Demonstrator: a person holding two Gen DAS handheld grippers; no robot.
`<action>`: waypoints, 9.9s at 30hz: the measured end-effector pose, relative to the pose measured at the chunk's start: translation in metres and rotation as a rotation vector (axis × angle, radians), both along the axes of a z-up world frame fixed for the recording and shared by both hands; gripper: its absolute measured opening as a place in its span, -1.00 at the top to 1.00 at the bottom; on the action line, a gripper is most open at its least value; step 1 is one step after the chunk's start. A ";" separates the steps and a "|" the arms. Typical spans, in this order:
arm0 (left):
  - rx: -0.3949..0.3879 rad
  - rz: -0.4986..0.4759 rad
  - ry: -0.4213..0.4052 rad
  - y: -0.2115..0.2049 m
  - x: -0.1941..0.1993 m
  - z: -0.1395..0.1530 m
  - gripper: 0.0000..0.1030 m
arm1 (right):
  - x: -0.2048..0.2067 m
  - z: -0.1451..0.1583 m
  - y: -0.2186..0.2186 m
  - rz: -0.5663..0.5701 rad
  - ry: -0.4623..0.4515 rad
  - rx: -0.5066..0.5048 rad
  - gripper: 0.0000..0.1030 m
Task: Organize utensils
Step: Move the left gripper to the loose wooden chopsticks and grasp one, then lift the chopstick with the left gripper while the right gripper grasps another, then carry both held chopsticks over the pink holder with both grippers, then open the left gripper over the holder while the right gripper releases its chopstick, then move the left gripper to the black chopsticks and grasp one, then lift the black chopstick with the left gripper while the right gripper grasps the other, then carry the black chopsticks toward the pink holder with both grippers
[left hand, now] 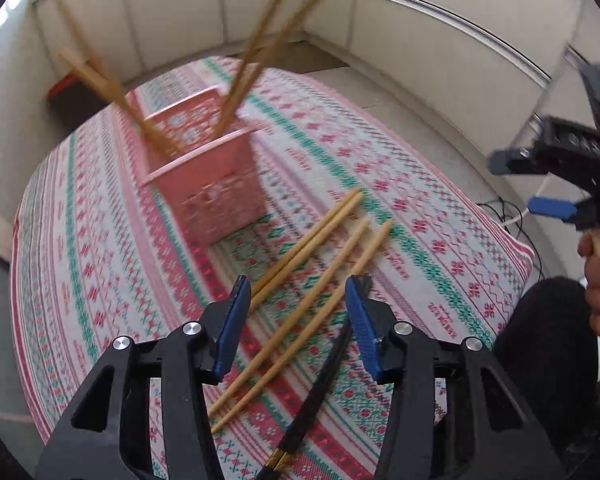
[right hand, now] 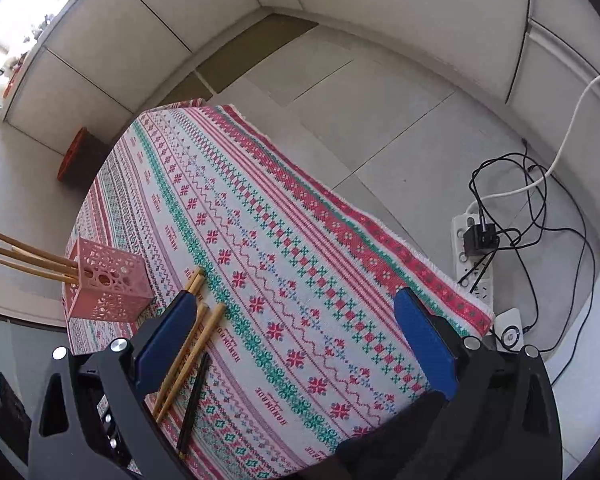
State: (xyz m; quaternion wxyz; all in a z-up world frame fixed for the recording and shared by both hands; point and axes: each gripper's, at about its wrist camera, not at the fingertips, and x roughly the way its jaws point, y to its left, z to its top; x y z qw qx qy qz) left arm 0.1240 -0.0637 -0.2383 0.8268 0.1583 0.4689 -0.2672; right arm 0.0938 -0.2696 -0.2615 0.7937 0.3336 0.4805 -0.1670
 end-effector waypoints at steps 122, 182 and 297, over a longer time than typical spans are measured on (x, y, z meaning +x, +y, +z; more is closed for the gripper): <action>-0.444 0.314 -0.498 0.103 -0.028 0.235 0.88 | -0.032 0.279 0.103 0.273 -0.561 -0.077 0.85; -0.201 0.322 -0.109 0.066 0.000 0.095 -0.86 | -0.004 0.149 0.133 0.241 -0.268 -0.386 -0.85; 0.020 0.598 0.393 0.137 0.108 -0.056 0.50 | 0.013 0.009 0.105 0.240 0.116 0.010 0.83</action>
